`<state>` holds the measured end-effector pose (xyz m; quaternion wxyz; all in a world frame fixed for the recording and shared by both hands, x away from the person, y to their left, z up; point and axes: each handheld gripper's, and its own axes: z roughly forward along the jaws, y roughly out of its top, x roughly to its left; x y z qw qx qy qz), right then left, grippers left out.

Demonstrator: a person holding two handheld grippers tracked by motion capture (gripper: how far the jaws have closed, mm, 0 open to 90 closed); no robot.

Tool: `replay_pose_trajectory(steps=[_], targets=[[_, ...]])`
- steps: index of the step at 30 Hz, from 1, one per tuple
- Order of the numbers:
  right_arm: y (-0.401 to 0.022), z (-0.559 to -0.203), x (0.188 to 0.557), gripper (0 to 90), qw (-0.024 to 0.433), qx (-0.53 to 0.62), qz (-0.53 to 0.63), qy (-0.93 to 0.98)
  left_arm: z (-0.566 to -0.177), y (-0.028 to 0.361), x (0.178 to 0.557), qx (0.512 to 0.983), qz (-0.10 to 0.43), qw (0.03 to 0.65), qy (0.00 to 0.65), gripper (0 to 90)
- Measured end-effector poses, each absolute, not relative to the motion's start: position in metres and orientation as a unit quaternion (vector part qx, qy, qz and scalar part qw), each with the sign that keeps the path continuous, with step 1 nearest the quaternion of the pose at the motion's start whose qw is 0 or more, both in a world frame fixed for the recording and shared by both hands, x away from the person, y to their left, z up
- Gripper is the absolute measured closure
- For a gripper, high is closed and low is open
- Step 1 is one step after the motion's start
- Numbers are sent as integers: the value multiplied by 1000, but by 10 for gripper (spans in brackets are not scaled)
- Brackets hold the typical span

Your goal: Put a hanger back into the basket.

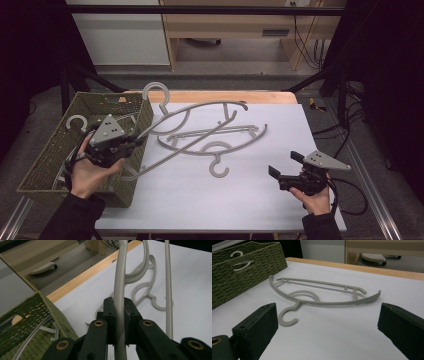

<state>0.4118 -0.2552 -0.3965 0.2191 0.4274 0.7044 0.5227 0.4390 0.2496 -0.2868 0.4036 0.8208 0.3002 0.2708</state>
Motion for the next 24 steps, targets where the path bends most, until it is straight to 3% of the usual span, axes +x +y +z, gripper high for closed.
replay_pose_trajectory(steps=[11,24], targets=[[-255,-397,412,31,218,428,518,707,-276,298,462,805,287,394,339,826],[-254,-398,413,31,221,423,513,713,-295,358,475,783,302,381,388,826]])
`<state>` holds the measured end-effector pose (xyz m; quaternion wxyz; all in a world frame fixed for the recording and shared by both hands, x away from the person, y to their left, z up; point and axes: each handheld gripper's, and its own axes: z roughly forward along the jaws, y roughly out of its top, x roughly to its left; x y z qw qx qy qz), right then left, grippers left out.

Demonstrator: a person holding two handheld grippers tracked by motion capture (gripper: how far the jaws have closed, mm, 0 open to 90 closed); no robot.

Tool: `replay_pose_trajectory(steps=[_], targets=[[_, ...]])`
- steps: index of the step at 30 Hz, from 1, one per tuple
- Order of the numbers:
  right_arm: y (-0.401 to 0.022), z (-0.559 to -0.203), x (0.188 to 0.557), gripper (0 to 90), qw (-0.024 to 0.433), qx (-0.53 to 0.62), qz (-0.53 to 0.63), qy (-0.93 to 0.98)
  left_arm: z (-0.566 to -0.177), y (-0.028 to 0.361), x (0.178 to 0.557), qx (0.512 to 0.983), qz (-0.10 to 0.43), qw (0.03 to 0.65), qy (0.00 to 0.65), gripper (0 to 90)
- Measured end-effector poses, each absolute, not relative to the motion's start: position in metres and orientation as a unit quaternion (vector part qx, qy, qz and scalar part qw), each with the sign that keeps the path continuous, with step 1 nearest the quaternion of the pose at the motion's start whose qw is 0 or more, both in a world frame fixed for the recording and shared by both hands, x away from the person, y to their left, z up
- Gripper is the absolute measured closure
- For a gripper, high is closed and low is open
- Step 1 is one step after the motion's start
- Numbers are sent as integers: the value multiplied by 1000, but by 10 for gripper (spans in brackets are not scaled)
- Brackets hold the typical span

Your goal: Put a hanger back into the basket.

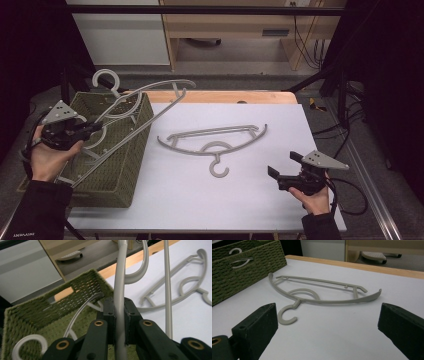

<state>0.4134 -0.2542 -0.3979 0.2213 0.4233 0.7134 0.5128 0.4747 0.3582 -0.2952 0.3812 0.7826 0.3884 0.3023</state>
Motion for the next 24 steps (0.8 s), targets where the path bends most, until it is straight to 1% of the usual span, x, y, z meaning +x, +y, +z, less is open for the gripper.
replay_pose_trajectory(steps=[7,11,24], targets=[[-252,-400,415,32,219,426,510,715,-305,386,478,779,305,364,410,826],[-252,-400,415,32,217,426,509,716,-308,398,479,769,307,365,426,826],[-251,-401,416,32,217,423,506,720,-318,438,475,754,318,343,461,826]])
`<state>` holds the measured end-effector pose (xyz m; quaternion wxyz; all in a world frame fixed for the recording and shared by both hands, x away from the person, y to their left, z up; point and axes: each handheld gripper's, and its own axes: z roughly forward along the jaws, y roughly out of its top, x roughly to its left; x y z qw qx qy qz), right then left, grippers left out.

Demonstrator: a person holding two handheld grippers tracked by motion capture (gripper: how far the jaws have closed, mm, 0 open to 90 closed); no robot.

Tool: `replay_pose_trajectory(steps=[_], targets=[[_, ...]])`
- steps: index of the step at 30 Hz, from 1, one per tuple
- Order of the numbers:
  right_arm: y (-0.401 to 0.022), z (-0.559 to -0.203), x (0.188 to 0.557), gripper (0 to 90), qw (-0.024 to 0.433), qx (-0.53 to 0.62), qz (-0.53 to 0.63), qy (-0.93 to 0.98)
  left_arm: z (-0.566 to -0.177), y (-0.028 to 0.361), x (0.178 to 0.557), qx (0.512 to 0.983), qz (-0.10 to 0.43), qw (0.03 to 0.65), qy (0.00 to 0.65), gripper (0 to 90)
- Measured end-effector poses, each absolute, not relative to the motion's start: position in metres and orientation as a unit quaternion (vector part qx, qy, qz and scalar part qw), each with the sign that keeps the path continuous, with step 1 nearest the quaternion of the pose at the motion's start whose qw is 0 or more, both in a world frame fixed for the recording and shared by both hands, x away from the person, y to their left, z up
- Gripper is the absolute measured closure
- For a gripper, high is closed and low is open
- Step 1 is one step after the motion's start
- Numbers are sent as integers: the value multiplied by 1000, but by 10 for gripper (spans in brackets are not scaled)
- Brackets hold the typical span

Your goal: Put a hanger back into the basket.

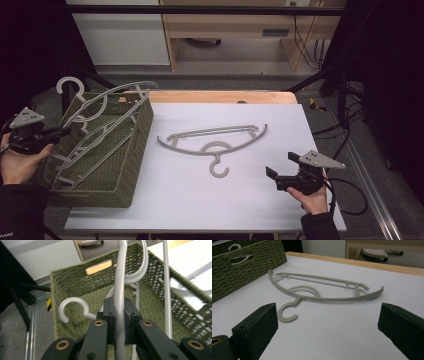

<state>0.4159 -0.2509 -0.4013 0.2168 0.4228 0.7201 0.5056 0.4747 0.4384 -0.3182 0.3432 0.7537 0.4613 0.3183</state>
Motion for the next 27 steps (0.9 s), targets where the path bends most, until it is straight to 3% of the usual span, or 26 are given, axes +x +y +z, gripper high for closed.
replay_pose_trajectory(steps=[27], targets=[[-249,-403,417,32,215,421,503,724,-348,469,468,747,307,319,496,826]])
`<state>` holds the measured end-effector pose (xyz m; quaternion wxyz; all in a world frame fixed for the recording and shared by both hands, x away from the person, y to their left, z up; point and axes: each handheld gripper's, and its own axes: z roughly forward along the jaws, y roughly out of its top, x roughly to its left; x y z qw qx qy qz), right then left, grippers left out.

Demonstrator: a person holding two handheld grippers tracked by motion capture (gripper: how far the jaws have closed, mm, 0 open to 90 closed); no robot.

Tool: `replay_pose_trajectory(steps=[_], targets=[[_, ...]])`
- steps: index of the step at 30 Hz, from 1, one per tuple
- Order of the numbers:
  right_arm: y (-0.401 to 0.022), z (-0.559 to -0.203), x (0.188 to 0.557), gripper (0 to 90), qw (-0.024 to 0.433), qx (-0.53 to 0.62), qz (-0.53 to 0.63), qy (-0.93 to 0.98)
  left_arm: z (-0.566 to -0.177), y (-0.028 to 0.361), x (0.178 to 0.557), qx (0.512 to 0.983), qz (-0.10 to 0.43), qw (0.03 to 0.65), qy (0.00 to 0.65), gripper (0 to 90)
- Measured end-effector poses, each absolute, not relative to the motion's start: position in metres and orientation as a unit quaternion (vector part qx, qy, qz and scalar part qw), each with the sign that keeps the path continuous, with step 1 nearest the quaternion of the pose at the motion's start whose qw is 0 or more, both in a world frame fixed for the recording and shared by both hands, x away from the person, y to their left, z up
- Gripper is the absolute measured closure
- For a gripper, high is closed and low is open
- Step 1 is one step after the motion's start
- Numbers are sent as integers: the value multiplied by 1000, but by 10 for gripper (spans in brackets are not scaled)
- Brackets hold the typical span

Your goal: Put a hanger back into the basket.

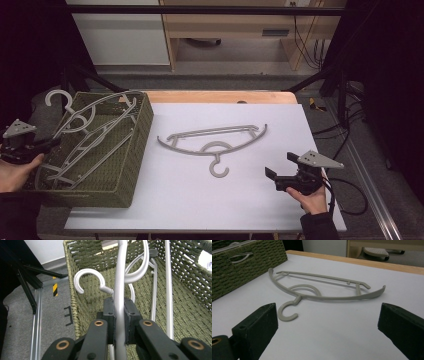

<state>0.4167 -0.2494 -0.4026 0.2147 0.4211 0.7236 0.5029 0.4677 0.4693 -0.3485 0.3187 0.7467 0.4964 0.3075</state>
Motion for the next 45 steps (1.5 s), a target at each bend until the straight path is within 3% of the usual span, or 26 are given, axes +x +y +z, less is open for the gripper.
replay_pose_trajectory(steps=[18,26,32,45], targets=[[-248,-403,416,32,213,422,502,724,-376,453,483,777,266,263,507,820],[-249,-402,416,32,215,420,503,724,-383,445,489,791,249,225,512,772],[-249,-402,416,32,216,419,503,725,-370,447,478,782,271,250,503,692],[-249,-401,415,31,216,422,507,720,-333,407,453,756,309,377,436,354]])
